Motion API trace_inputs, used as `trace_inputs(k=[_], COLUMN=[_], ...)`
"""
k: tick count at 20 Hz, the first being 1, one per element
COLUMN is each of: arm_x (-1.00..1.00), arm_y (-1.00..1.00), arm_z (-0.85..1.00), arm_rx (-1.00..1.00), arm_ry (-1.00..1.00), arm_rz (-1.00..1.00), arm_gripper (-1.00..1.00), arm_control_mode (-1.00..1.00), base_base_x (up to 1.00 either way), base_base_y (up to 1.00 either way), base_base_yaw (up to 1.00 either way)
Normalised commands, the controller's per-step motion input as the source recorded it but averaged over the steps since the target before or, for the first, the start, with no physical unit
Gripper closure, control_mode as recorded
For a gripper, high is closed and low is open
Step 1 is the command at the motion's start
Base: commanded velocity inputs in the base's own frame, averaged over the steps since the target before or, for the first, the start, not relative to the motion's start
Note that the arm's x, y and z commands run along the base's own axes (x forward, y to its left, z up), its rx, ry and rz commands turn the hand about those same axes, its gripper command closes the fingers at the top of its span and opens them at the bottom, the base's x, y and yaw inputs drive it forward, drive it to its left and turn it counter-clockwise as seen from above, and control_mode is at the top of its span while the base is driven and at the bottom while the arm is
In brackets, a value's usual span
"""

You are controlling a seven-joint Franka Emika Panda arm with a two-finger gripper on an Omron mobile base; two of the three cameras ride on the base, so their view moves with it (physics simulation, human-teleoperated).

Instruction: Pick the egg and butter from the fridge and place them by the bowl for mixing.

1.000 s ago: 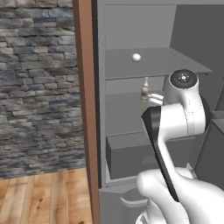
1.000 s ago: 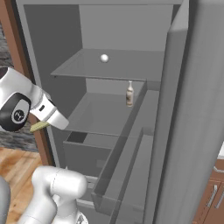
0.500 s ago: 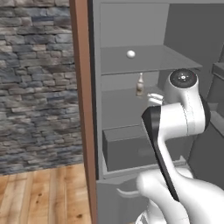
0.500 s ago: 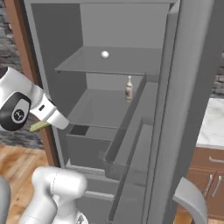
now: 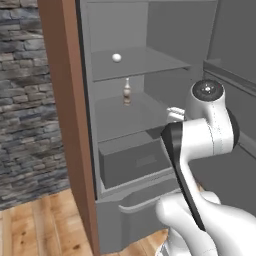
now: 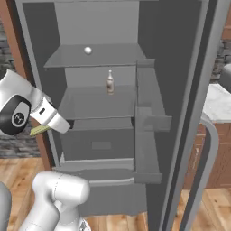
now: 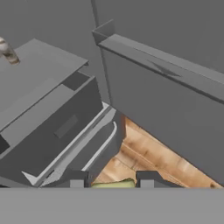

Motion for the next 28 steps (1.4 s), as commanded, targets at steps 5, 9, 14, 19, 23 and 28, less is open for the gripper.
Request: trace_inputs(k=[5, 9, 14, 19, 23, 28], arm_x=[0.0, 0.0, 0.0, 0.0, 0.0, 0.0], arm_y=[0.0, 0.0, 0.0, 0.0, 0.0, 0.0], arm_z=[0.0, 0.0, 0.0, 0.0, 0.0, 0.0], arm_rx=[0.0, 0.0, 0.0, 0.0, 0.0, 0.0], arm_ry=[0.0, 0.0, 0.0, 0.0, 0.0, 0.0], arm_rz=[0.0, 0.0, 0.0, 0.0, 0.0, 0.0], arm_gripper=[1.0, 1.0, 1.0, 1.0, 1.0, 1.0], arm_control_mode=[1.0, 1.0, 1.0, 1.0, 1.0, 1.0], base_base_x=[-0.71, -0.69, -0.59, -0.53, -0.53, -0.5], base_base_y=[0.48, 0.58, 0.54, 0.4, 0.28, 0.25], base_base_yaw=[-0.31, -0.22, -0.29, -0.47, -0.61, -0.65])
